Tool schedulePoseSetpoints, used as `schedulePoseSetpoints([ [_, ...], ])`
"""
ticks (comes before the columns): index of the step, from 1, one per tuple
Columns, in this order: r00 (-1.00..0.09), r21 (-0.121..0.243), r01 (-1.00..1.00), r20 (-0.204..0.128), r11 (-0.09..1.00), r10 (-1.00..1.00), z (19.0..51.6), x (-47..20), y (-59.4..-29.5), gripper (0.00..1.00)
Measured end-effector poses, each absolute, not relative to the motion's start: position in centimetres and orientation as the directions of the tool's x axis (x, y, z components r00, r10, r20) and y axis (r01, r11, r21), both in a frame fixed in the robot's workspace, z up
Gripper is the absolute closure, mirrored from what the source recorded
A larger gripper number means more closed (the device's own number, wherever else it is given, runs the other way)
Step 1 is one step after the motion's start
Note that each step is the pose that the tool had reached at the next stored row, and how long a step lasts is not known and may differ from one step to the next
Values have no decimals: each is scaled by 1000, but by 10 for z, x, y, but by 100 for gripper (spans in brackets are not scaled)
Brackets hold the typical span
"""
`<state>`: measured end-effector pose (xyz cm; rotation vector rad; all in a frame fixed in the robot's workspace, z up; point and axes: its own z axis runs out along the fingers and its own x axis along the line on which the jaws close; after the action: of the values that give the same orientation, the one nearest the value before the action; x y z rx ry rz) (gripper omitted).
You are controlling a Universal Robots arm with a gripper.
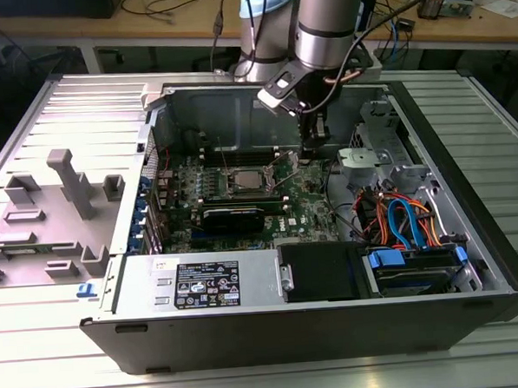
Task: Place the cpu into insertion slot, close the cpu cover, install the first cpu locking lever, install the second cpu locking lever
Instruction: 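Close the cpu cover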
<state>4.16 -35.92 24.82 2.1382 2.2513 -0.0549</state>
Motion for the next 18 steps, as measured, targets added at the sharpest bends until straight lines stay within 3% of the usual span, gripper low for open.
schedulePoseSetpoints([
  [8,-54,-26,998,-49,53,997,242,41,-360,89],
  [18,-55,-31,998,-48,53,997,244,36,-360,89],
])
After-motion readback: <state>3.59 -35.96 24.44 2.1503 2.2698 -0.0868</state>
